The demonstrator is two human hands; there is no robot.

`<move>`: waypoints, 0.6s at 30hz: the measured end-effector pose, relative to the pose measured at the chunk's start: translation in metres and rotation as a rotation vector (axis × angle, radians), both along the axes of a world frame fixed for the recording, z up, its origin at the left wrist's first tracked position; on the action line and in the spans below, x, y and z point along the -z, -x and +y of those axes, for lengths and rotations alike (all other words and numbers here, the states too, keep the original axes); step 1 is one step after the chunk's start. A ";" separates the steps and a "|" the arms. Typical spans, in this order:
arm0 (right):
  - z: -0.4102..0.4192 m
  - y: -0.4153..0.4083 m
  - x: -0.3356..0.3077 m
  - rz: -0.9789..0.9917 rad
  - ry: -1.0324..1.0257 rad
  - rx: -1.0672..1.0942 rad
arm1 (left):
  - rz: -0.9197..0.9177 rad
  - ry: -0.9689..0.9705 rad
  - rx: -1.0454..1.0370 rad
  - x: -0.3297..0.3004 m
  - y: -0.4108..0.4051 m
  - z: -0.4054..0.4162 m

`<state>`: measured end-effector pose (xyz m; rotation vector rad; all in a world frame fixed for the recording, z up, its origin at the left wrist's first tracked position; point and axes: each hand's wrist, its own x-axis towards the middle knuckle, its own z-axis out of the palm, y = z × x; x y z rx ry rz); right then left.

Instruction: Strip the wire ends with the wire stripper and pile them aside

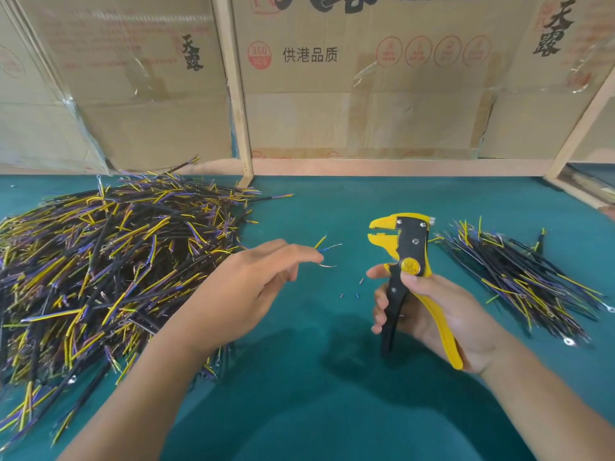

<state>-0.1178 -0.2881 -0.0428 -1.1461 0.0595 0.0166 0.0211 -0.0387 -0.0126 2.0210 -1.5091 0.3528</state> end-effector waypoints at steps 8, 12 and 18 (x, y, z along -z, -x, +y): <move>-0.002 -0.003 0.001 0.020 -0.004 -0.008 | 0.032 -0.018 -0.168 0.004 0.013 -0.010; -0.004 -0.003 0.002 0.018 -0.012 -0.012 | -0.020 0.070 -0.189 0.004 0.020 -0.017; -0.007 -0.004 0.005 0.038 -0.027 -0.036 | -0.004 0.020 -0.172 0.005 0.028 -0.026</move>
